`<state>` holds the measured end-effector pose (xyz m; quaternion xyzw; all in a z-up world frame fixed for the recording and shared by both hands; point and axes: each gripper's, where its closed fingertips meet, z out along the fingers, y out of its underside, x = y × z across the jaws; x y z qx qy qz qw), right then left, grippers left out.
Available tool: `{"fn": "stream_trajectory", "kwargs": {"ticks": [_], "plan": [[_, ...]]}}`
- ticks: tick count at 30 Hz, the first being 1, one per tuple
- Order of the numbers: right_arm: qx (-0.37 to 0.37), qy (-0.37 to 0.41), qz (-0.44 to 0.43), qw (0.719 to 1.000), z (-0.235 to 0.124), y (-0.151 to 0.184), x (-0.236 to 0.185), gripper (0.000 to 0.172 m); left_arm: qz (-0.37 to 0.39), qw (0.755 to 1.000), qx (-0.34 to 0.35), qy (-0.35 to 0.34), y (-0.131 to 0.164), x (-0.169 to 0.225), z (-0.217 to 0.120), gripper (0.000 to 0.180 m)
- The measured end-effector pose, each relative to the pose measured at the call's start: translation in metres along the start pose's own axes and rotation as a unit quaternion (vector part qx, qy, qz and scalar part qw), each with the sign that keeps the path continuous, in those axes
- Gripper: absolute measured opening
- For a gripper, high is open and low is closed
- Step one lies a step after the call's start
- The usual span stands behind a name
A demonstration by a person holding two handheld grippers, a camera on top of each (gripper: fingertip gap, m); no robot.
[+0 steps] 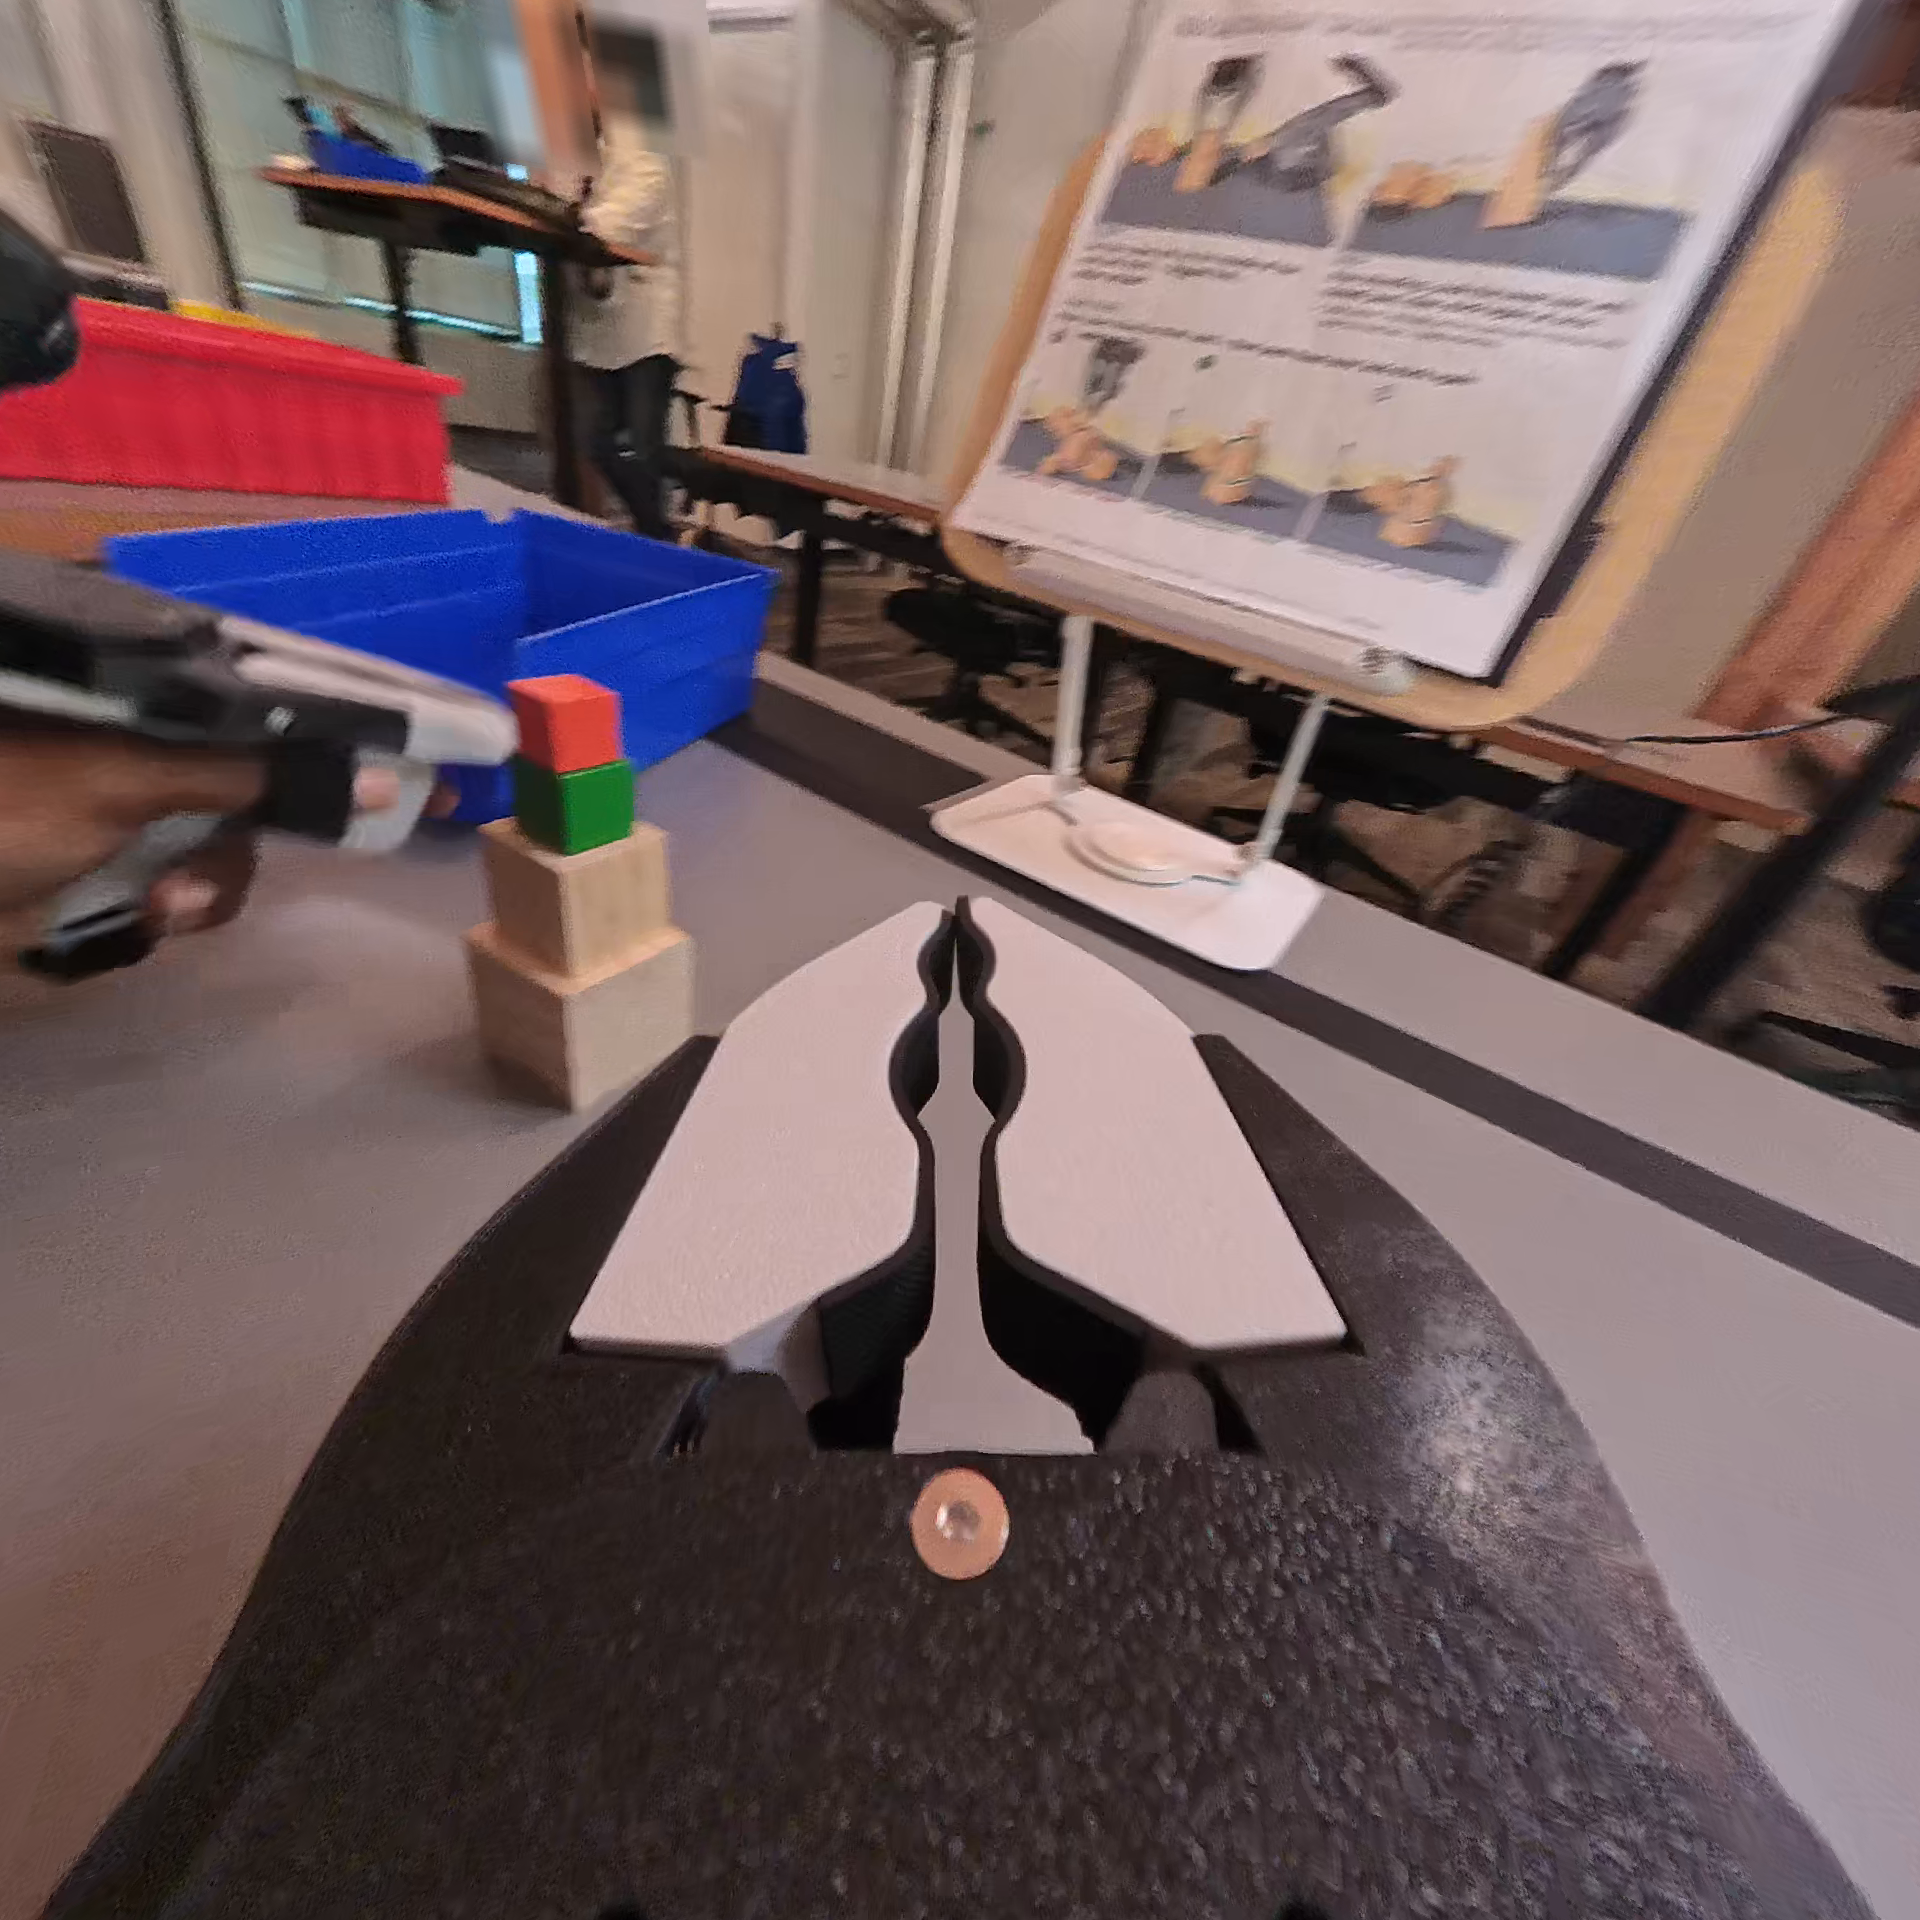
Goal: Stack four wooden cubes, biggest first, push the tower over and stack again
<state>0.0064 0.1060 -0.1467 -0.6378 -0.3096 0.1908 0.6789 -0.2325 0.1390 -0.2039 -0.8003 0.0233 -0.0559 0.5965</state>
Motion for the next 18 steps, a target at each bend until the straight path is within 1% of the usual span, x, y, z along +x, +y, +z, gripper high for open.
{"fn": "stream_trajectory", "kwargs": {"ticks": [2,4,7,9,11,15,16,18], "plan": [[0.009,0.043,-0.003,0.999,-0.008,-0.006,0.023,0.000,0.049,0.998,-0.043,0.012,0.020,0.019,0.007,0.000],[0.017,0.071,0.002,0.997,-0.017,-0.010,0.043,0.000,0.100,0.992,-0.069,0.025,0.032,0.038,0.011,0.000],[0.025,0.102,0.006,0.994,-0.027,-0.015,0.067,0.000,0.158,0.984,-0.075,0.037,0.036,0.064,0.015,0.000],[0.031,0.114,0.010,0.993,-0.032,-0.018,0.077,0.000,0.195,0.978,-0.067,0.042,0.032,0.082,0.020,0.000],[0.037,0.123,0.012,0.992,-0.037,-0.021,0.085,0.000,0.240,0.968,-0.046,0.059,0.026,0.110,0.027,0.000],[0.040,0.130,0.020,0.991,-0.042,-0.021,0.092,0.000,0.376,0.923,0.015,0.084,0.015,0.167,0.034,0.000],[0.039,0.131,0.021,0.990,-0.042,-0.020,0.094,0.000,0.392,0.915,0.027,0.088,0.013,0.177,0.033,0.000],[0.039,0.133,0.024,0.990,-0.044,-0.019,0.096,0.000,0.403,0.909,0.039,0.093,0.012,0.188,0.030,0.000]]}}
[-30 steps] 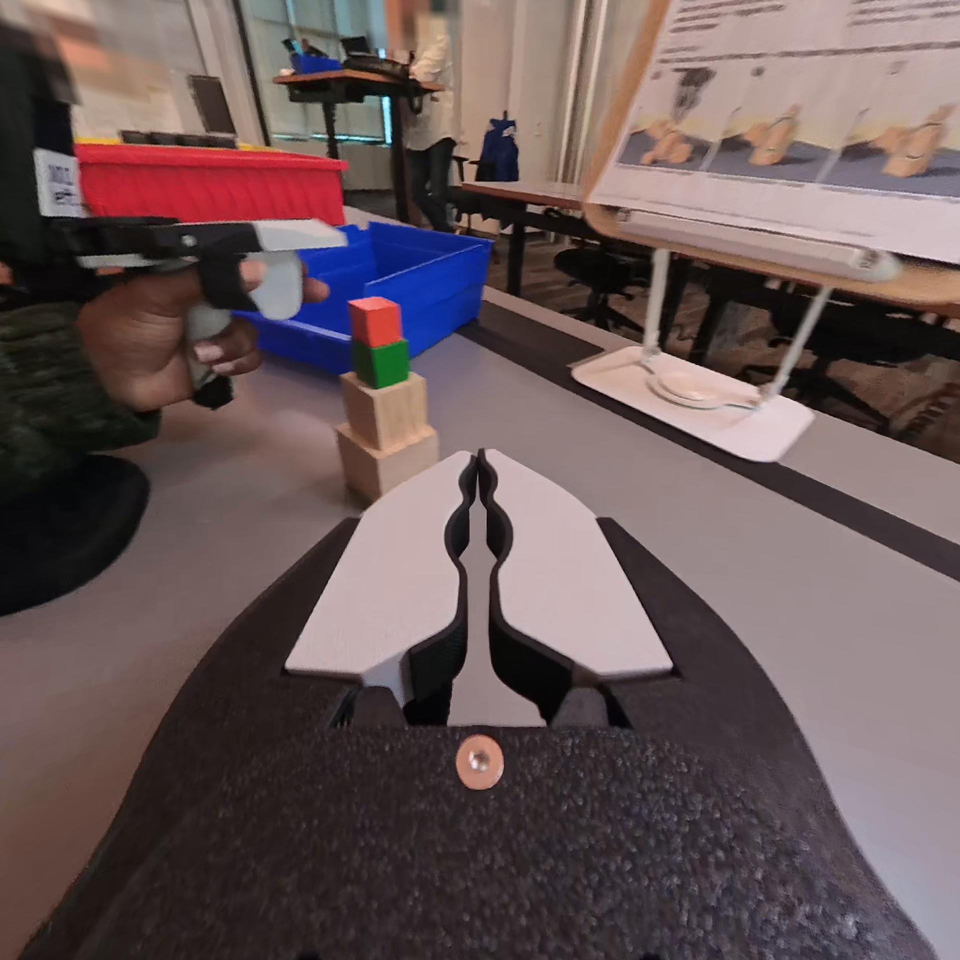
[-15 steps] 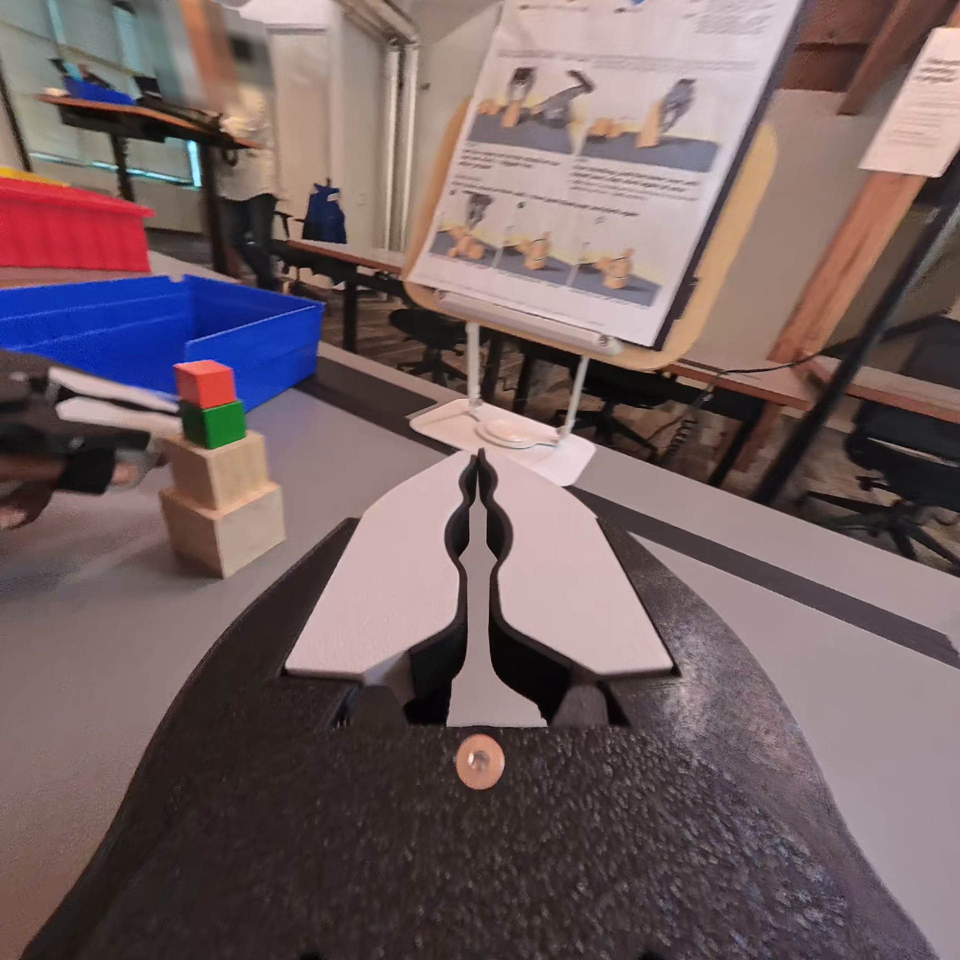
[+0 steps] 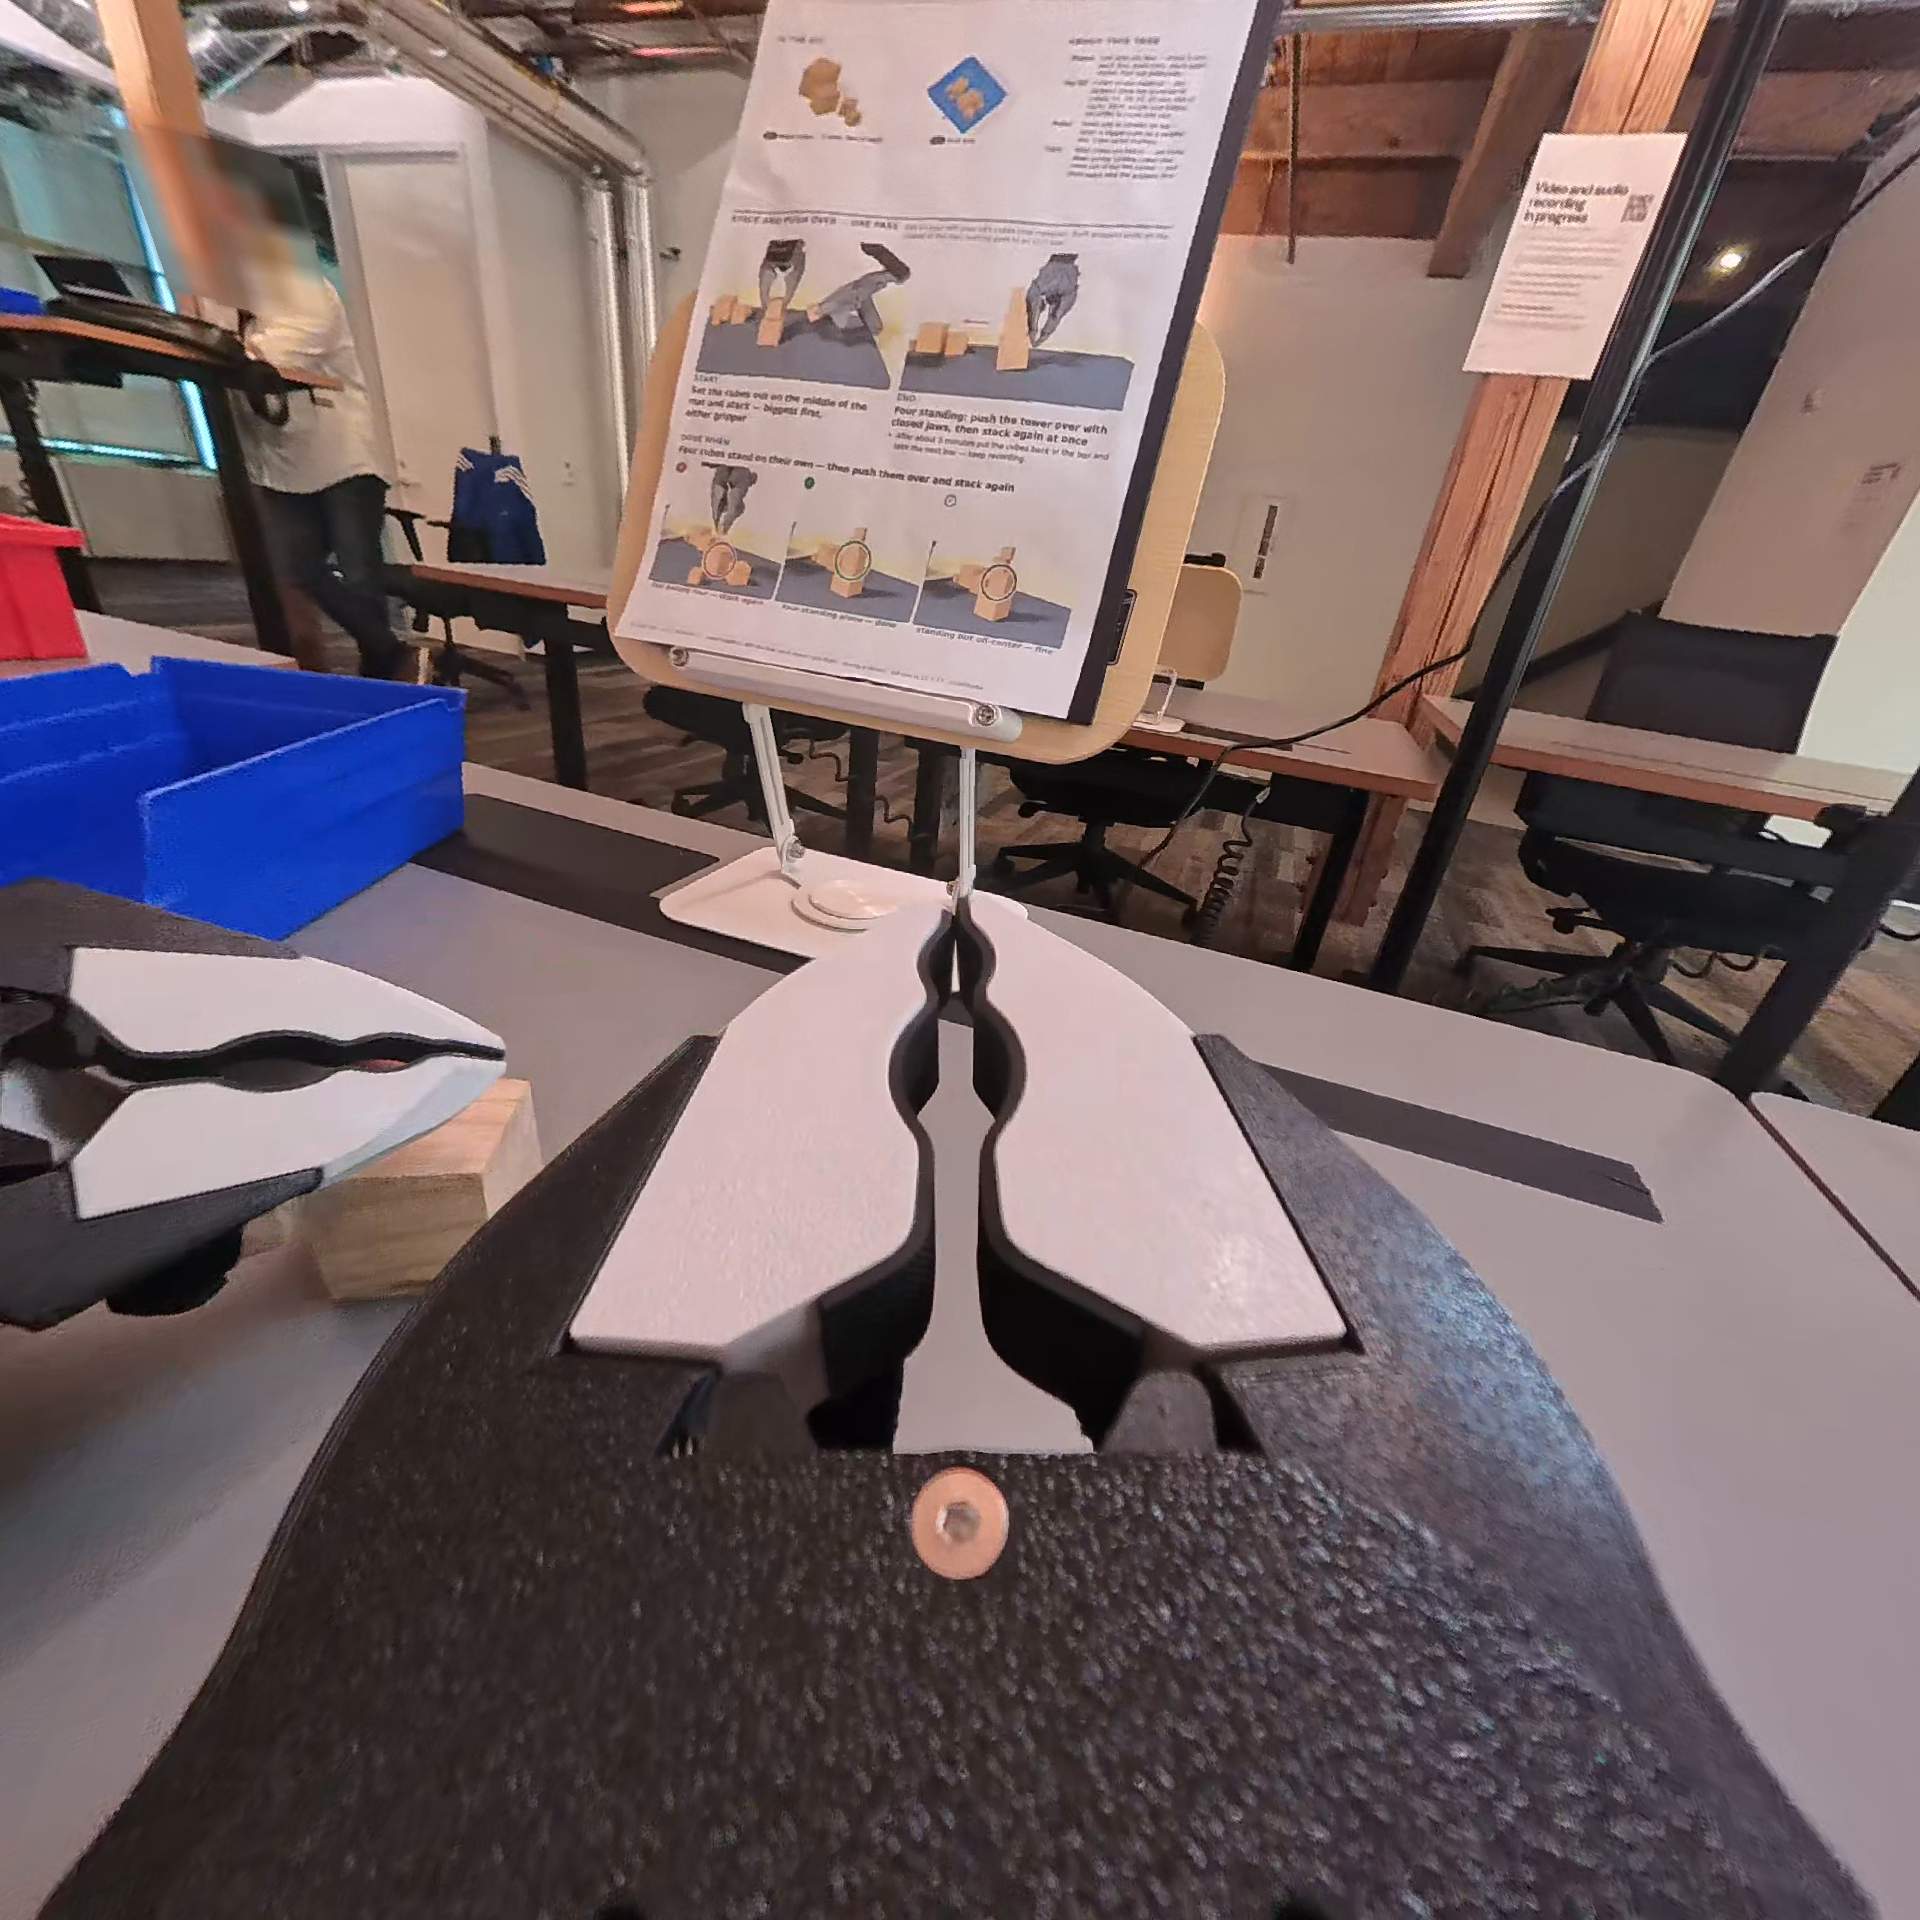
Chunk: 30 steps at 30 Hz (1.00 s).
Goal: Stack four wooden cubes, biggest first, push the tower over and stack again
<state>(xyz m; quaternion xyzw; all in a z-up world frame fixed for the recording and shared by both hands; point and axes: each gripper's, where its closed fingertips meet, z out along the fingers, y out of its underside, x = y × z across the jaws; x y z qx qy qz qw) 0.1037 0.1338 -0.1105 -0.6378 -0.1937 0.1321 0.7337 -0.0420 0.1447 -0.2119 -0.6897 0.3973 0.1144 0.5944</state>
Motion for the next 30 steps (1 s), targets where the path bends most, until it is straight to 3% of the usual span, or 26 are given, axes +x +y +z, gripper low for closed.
{"fn": "stream_trajectory", "kwargs": {"ticks": [5,9,14,19,24,30], "plan": [[0.002,0.008,0.003,1.000,-0.002,0.000,0.008,0.000,-0.043,0.999,0.017,0.001,-0.001,-0.008,-0.010,0.000],[0.005,0.028,0.004,1.000,-0.005,-0.002,0.022,0.000,-0.135,0.990,0.044,-0.001,0.001,-0.029,-0.021,0.000],[0.005,0.043,0.031,0.999,-0.008,0.002,0.039,0.000,-0.269,0.957,0.109,-0.012,0.007,-0.074,-0.045,0.000],[-0.016,0.027,0.025,0.999,-0.001,0.016,0.028,0.000,-0.358,0.920,0.153,-0.052,0.032,-0.125,-0.064,0.000],[-0.038,0.007,0.008,0.999,0.005,0.030,0.013,0.000,-0.374,0.912,0.148,-0.080,0.056,-0.148,-0.065,0.000],[-0.037,-0.006,0.012,0.999,0.005,0.029,0.009,0.000,-0.360,0.917,0.144,-0.090,0.057,-0.147,-0.064,0.000]]}}
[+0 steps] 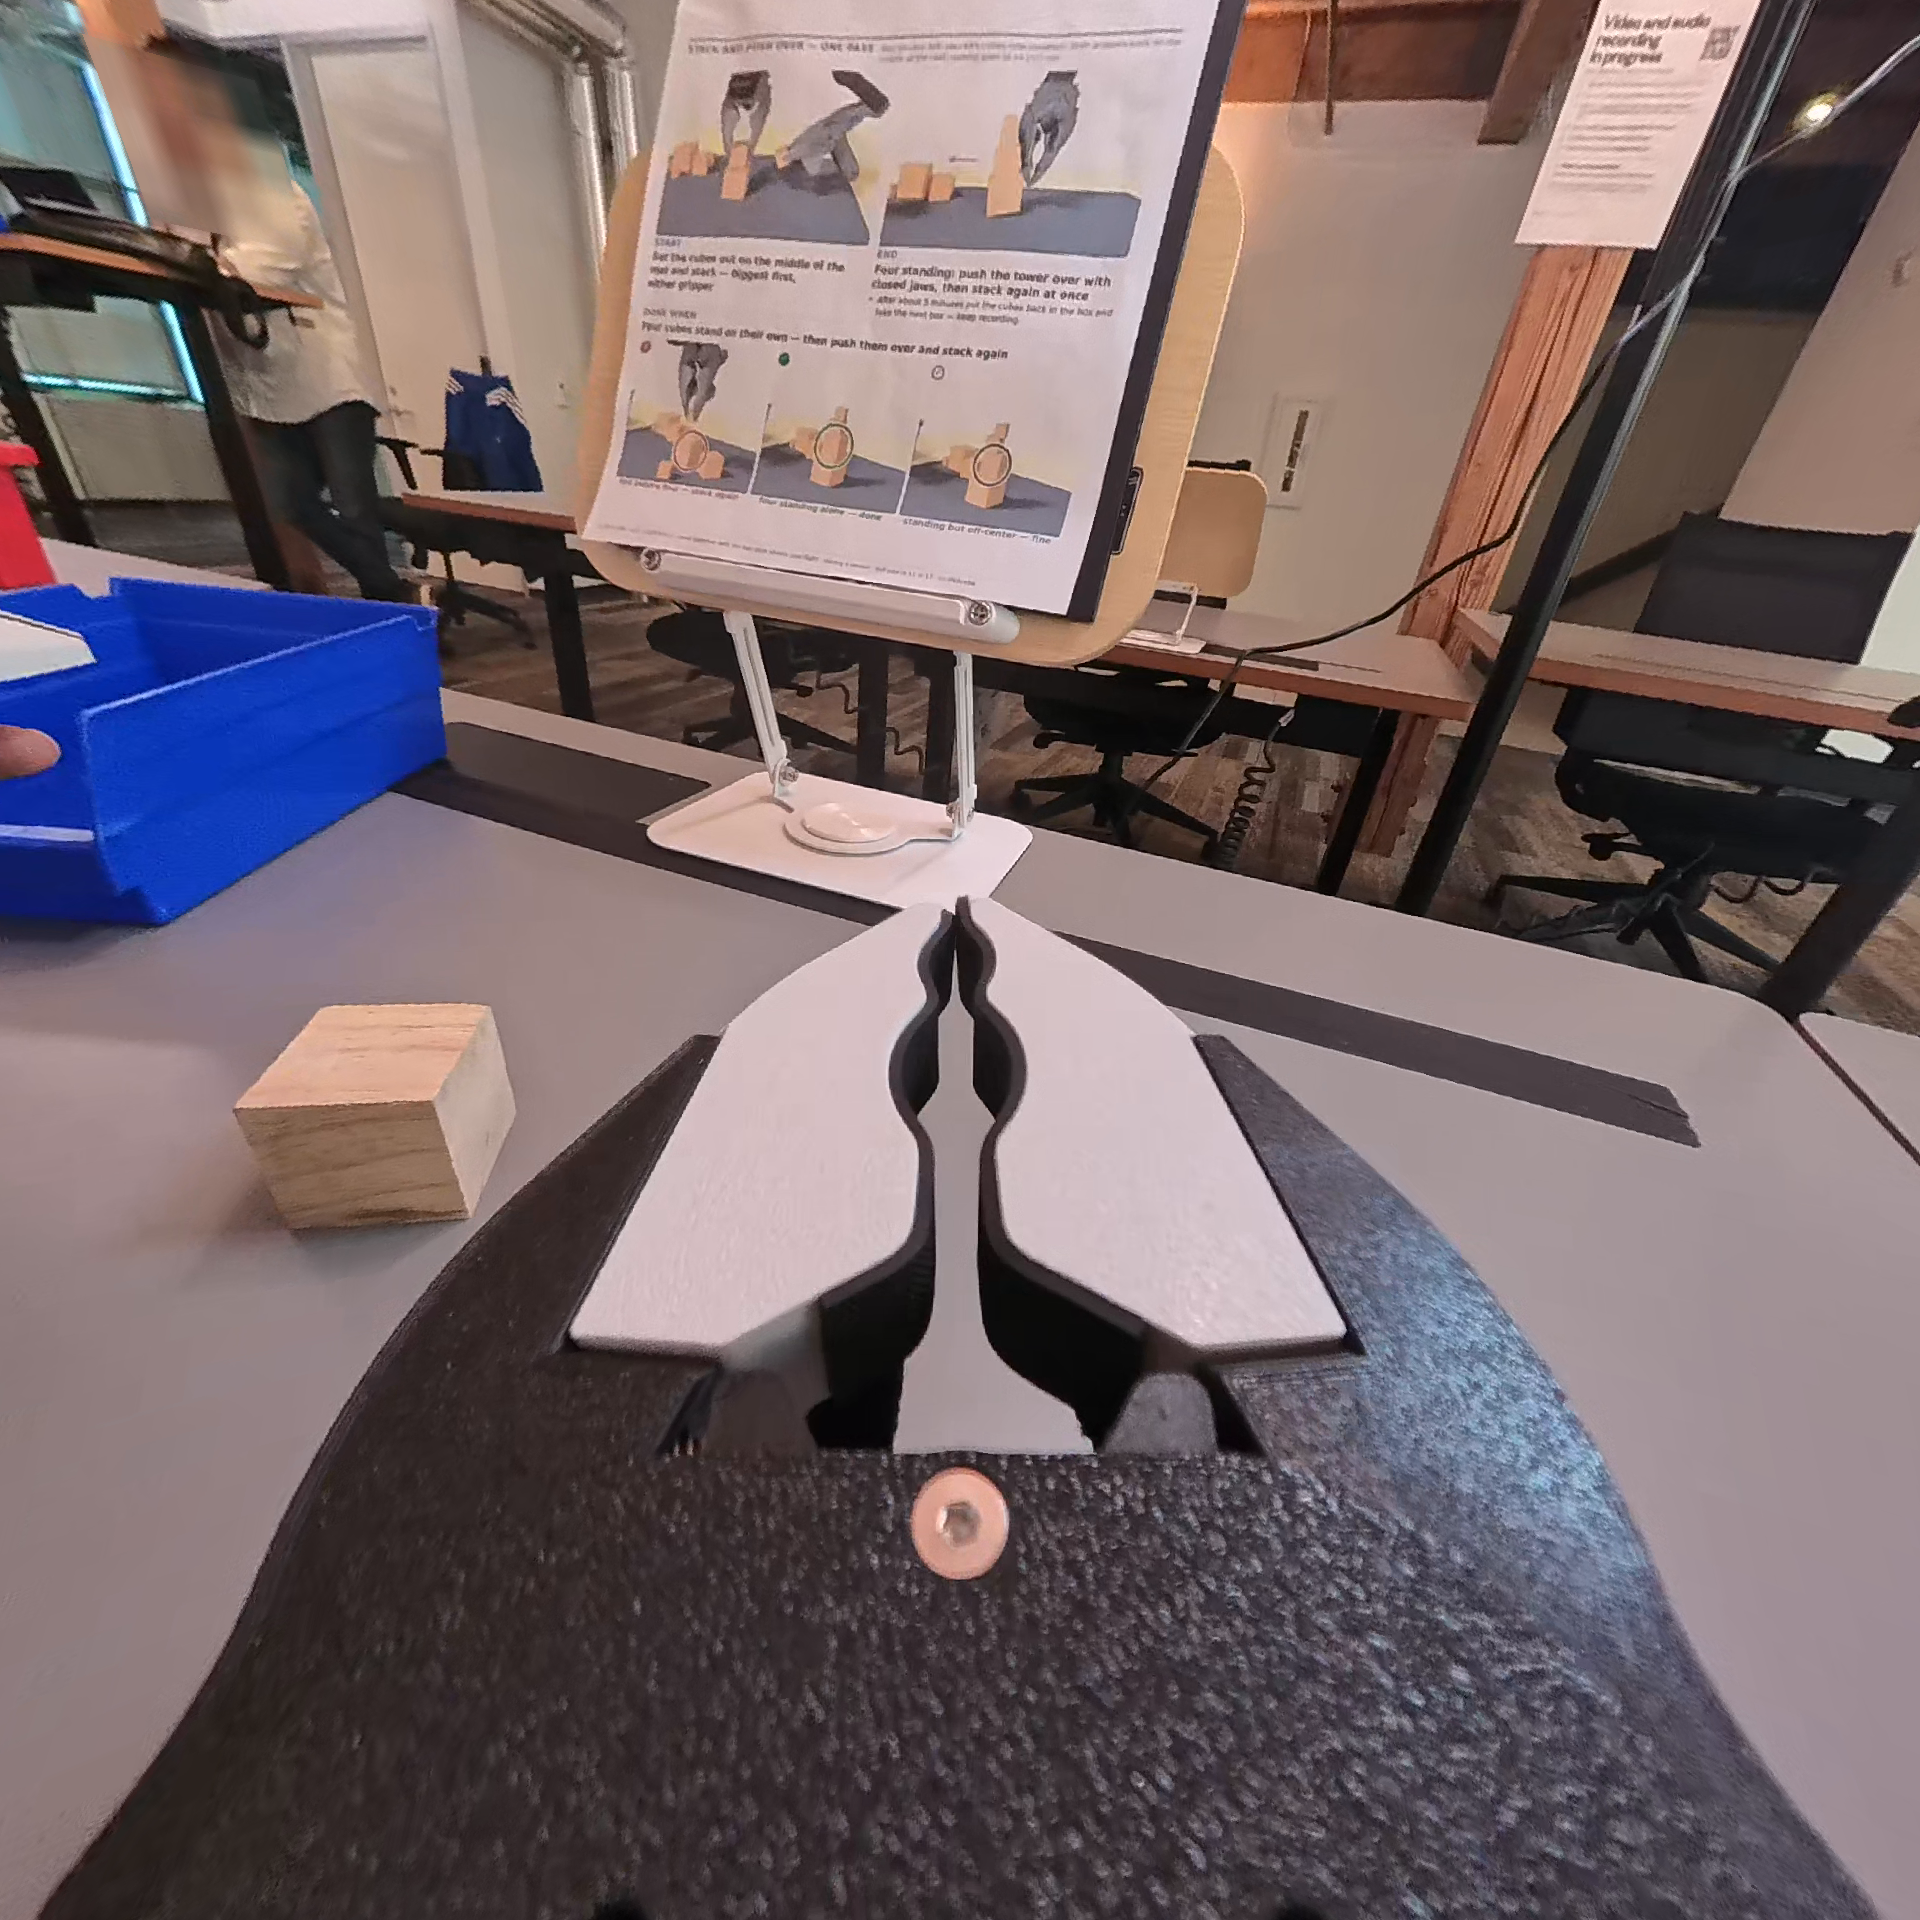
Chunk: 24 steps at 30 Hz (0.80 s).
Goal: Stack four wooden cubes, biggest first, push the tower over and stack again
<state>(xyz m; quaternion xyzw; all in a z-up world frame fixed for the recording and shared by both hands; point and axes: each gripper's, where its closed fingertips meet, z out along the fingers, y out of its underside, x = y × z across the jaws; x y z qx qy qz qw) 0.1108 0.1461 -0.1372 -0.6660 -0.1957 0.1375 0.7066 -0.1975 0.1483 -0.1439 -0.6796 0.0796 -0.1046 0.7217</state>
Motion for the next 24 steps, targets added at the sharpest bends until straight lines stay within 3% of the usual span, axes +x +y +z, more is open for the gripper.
{"fn": "stream_trajectory", "kwargs": {"ticks": [4,10,12,17,24], "plan": [[-0.004,-0.030,-0.003,1.000,0.001,0.001,-0.012,0.003,-0.006,1.000,-0.010,0.004,0.001,0.001,-0.001,0.000],[-0.074,-0.192,-0.042,0.978,0.014,0.029,-0.076,0.035,-0.014,1.000,-0.015,0.011,0.001,0.001,-0.002,0.000],[-0.110,-0.260,-0.073,0.957,0.021,0.039,-0.103,0.053,-0.013,1.000,-0.019,0.013,0.003,0.002,-0.001,0.000],[-0.190,-0.406,-0.156,0.880,0.035,0.071,-0.154,0.079,-0.008,1.000,-0.025,0.016,0.006,0.003,0.000,0.000],[-0.258,-0.511,-0.282,0.770,0.063,0.095,-0.175,0.088,-0.007,0.999,-0.037,0.033,0.012,0.006,0.003,0.000]]}}
